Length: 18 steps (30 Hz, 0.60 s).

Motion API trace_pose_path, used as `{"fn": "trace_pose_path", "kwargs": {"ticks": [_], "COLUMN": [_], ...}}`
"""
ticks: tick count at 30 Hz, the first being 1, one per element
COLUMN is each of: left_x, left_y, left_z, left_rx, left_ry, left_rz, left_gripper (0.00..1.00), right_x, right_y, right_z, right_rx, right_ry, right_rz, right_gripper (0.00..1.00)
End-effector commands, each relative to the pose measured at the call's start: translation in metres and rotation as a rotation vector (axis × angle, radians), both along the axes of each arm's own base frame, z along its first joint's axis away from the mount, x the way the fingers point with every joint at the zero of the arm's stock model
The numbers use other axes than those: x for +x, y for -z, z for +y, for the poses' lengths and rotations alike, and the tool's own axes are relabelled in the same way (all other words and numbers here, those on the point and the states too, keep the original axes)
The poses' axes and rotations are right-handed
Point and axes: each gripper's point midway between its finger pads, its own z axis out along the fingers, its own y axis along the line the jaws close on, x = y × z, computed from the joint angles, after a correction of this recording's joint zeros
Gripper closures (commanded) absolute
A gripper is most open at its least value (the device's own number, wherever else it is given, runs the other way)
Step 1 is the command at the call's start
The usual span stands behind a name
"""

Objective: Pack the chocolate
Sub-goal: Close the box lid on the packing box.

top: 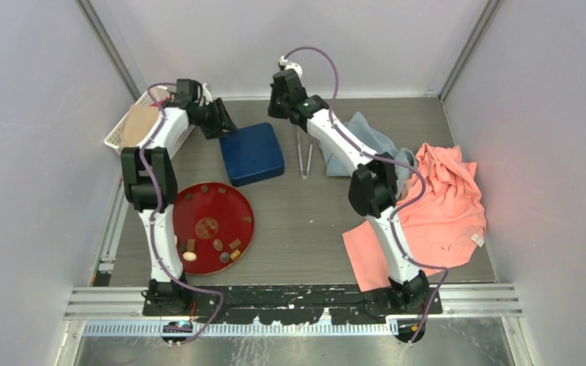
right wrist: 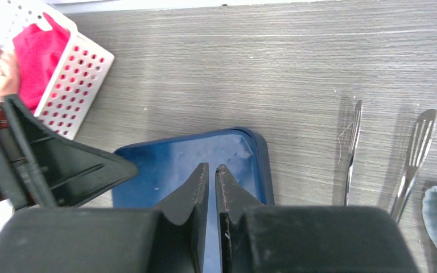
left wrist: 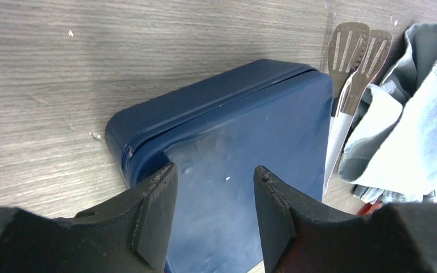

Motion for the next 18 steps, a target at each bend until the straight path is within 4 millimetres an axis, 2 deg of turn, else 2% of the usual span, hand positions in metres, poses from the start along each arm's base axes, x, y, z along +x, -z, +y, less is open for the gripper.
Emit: {"fn": "trace_pose_path", "kwargs": {"ticks": [1,3,5,7,9,11,12,15,18], "left_x": [0.009,0.010,0.011,0.010,0.008,0.006,0.006,0.010,0.015], "left_y": [0.004,0.008,0.015,0.026,0.035,0.042,0.041,0.031,0.012], "left_z": [0.002,0.003,0.004,0.003,0.002,0.001,0.000,-0.001,-0.001], "left_rx": [0.013,0.021,0.027,0.026,0.018,0.014,0.011,0.007,0.008], "left_ry": [0.001,0.001,0.000,0.003,0.009,0.010,0.010,0.007,0.006], "left_rz": [-0.005,0.003,0.015,0.042,0.071,0.090,0.086,0.055,0.014], "left_gripper": [0.47,0.47,0.47,0.47,0.47,0.48,0.48,0.48,0.48], "right_x": [0.017,0.029,0.037,0.039,0.038,0.037,0.036,0.030,0.025], "right_y": [0.023,0.050,0.094,0.117,0.125,0.108,0.093,0.053,0.012], "right_z": [0.014,0.025,0.035,0.035,0.027,0.023,0.022,0.013,0.013], "right_rx": [-0.025,-0.020,-0.021,-0.043,-0.050,0.000,0.025,0.050,0.080], "right_ry": [0.010,-0.007,-0.041,-0.038,-0.022,-0.020,-0.021,-0.022,-0.042], "right_rz": [-0.043,-0.037,0.005,0.043,0.083,0.082,0.059,-0.010,-0.065], "right_gripper": [0.83,0.82,0.81,0.81,0.82,0.83,0.83,0.83,0.83]}}
